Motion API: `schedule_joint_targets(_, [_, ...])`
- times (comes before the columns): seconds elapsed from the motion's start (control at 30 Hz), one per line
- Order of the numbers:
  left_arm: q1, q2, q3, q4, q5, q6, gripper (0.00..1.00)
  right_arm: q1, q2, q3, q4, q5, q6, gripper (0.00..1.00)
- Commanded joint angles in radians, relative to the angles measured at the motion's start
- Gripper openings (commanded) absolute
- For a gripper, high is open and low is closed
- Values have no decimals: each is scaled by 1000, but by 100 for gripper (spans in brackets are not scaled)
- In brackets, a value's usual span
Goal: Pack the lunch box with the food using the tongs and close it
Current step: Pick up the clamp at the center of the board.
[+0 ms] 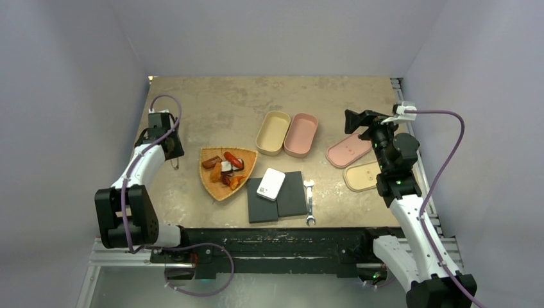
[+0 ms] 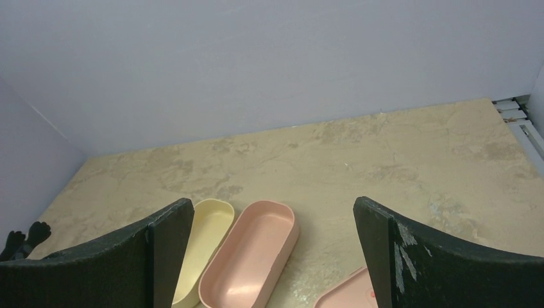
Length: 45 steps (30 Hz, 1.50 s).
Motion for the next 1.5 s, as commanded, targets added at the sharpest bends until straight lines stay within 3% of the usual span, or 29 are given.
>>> schedule_joint_targets(0.0, [6, -57, 71, -47, 0, -17, 33, 2, -11, 2, 20, 30, -7, 98])
schedule_joint_targets(0.43, [-9, -128, 226, -252, 158, -16, 31, 3, -2, 5, 18, 41, -9, 98])
schedule_joint_targets(0.63, [-174, -159, 267, -387, 252, -2, 30, 2, 0, 5, 19, 40, -10, 98])
schedule_joint_targets(0.77, [-193, -186, 258, -433, 371, -45, 30, 3, 3, 5, 18, 39, -10, 98])
schedule_joint_targets(1.07, [-203, -241, 269, -673, 373, -53, 28, 3, -1, 6, 17, 41, -10, 98])
schedule_joint_targets(1.27, [-213, -316, 172, -722, 372, -86, 27, 3, -2, 4, 21, 41, -10, 98])
schedule_joint_targets(1.47, [-251, -319, 177, -783, 331, -94, 27, 3, 8, 3, 24, 35, -10, 98])
